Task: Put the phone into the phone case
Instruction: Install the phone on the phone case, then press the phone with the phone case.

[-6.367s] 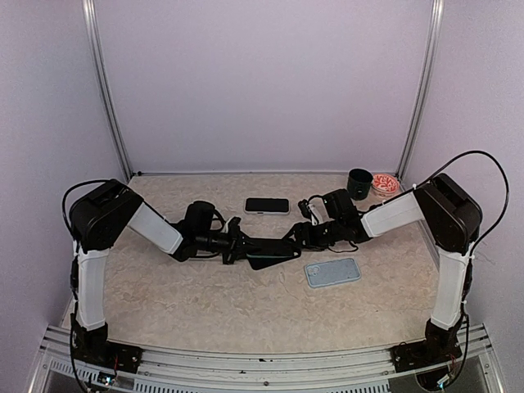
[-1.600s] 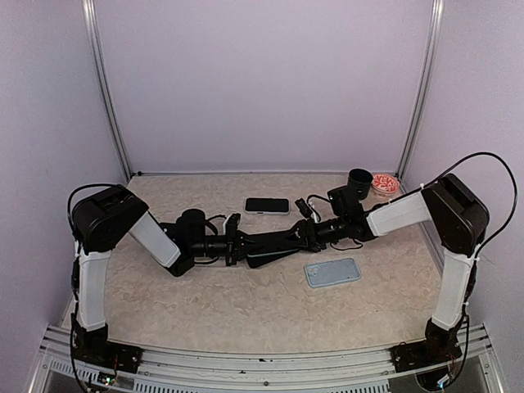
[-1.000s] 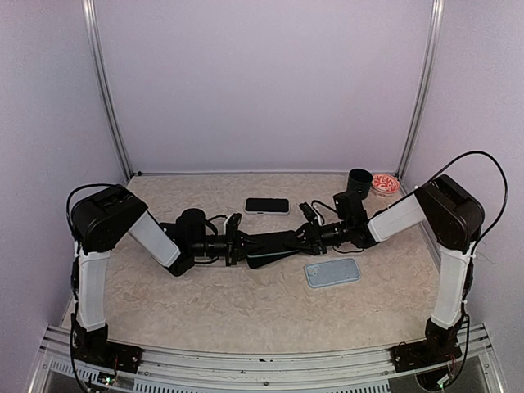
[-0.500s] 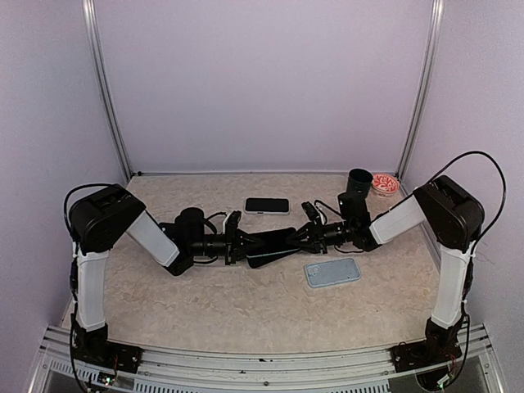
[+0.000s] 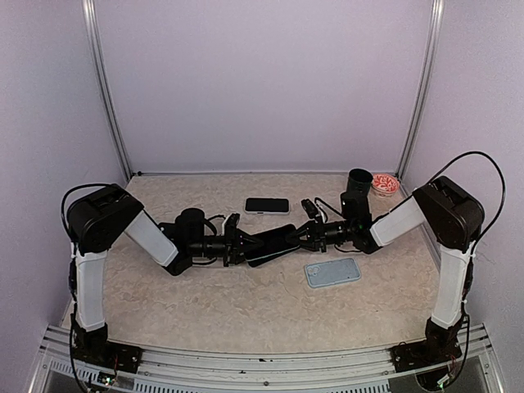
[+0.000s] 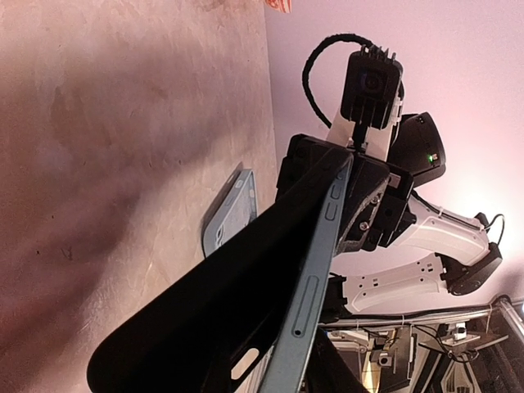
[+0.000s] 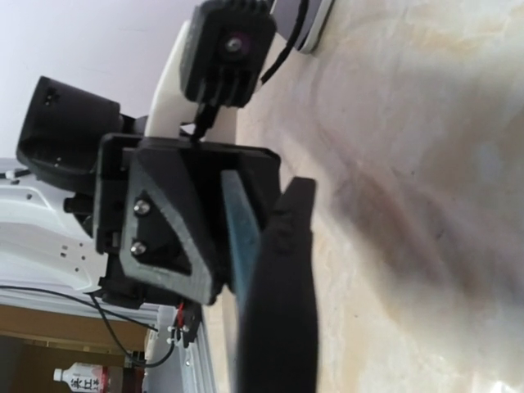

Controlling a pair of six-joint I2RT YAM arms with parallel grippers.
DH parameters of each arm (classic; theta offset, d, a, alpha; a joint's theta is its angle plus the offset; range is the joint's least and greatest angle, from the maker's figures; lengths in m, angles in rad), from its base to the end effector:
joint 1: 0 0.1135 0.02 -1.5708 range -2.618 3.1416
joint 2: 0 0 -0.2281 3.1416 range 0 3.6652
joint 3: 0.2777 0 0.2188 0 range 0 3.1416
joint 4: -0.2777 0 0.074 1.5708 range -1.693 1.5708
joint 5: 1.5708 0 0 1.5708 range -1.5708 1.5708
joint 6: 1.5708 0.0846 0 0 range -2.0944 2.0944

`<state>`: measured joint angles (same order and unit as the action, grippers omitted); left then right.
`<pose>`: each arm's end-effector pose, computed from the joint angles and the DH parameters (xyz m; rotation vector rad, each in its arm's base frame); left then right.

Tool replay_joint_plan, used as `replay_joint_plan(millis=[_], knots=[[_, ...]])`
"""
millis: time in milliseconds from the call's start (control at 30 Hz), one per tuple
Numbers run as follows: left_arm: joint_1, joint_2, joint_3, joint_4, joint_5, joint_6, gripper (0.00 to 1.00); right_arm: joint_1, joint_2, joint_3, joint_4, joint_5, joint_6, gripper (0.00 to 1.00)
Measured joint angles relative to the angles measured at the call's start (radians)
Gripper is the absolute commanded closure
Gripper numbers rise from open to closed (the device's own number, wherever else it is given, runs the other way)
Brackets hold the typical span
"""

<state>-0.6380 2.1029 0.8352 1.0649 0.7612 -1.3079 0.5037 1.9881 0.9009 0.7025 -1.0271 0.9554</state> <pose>0.2771 -0.2781 0.0999 -0.0441 2.2472 -1.9212 0.2913 0.2432 0.1194 -0.3145 2.2741 1.8663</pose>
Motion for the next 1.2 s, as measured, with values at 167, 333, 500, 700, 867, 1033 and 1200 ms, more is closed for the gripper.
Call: replay_joint_plan(millis=[167,333,500,700,867,1033,1200], knots=[[0.008,-0.01,-0.004,-0.02,-0.007,0.004,0.61,0.0,0.0,-0.007,0.016,-0.002,0.009,0.9],[0.023,-0.048,-0.01,-0.103,-0.023,0.038,0.55,-0.003,0.0,-0.018,0.023,-0.002,0.01,0.92],[0.031,-0.102,-0.025,-0.177,-0.044,0.076,0.53,-0.009,0.0,-0.023,0.03,-0.006,0.013,0.93],[0.048,-0.145,-0.072,-0.192,-0.055,0.098,0.51,-0.011,0.0,-0.029,0.037,-0.008,0.02,0.94],[0.061,-0.161,-0.106,-0.192,-0.058,0.105,0.5,-0.011,0.0,-0.034,0.038,-0.01,0.027,0.95],[0.074,-0.169,-0.122,-0.196,-0.064,0.123,0.48,-0.012,0.0,-0.036,0.046,-0.012,0.031,0.96],[0.082,-0.185,-0.137,-0.188,-0.069,0.135,0.46,-0.013,-0.004,-0.045,0.055,-0.019,0.034,0.97]])
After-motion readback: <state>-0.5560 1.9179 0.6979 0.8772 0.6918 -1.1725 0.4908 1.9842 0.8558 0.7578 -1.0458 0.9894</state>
